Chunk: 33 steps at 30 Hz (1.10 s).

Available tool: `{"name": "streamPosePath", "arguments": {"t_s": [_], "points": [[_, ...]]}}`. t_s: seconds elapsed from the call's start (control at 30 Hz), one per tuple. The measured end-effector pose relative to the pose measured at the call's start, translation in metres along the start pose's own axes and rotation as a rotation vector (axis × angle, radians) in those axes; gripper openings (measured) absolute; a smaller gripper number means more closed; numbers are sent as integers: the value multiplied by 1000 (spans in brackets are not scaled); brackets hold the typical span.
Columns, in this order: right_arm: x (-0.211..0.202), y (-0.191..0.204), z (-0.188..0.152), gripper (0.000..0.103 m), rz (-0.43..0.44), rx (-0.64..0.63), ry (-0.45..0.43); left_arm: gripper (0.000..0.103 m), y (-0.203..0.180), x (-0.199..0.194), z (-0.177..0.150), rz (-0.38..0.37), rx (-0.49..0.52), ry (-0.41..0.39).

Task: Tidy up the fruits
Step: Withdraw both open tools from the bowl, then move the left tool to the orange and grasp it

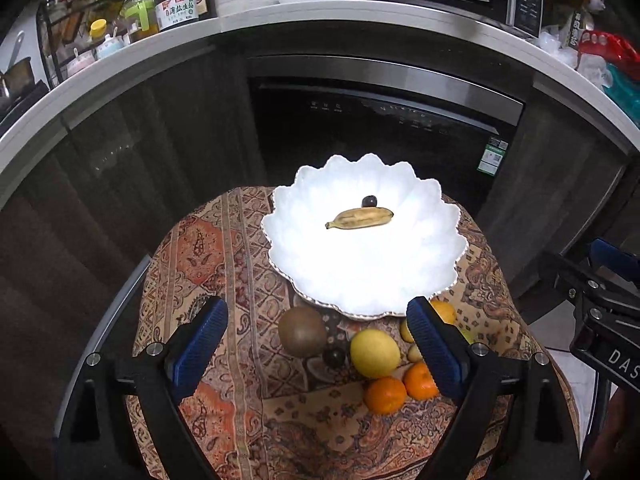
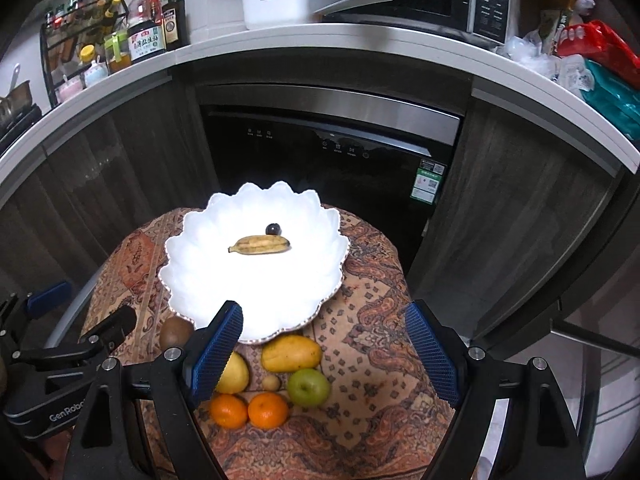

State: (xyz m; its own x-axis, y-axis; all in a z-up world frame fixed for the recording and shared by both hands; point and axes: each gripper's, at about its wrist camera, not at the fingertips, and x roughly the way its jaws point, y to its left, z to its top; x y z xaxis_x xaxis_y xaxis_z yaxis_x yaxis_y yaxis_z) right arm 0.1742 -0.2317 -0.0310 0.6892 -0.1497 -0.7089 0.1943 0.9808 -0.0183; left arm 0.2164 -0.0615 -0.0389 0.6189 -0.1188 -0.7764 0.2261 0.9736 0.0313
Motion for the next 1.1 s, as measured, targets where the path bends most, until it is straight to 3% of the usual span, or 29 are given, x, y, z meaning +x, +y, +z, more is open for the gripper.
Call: {"name": "streamPosePath", "arguments": {"t_s": [0.7, 1.1], "points": [[-5, -10, -45, 84, 1, 16, 18, 91, -11, -1, -39, 0, -5, 17], [11, -19, -78, 84, 2, 35, 65, 91, -22, 21, -70, -16, 10, 49]]}}
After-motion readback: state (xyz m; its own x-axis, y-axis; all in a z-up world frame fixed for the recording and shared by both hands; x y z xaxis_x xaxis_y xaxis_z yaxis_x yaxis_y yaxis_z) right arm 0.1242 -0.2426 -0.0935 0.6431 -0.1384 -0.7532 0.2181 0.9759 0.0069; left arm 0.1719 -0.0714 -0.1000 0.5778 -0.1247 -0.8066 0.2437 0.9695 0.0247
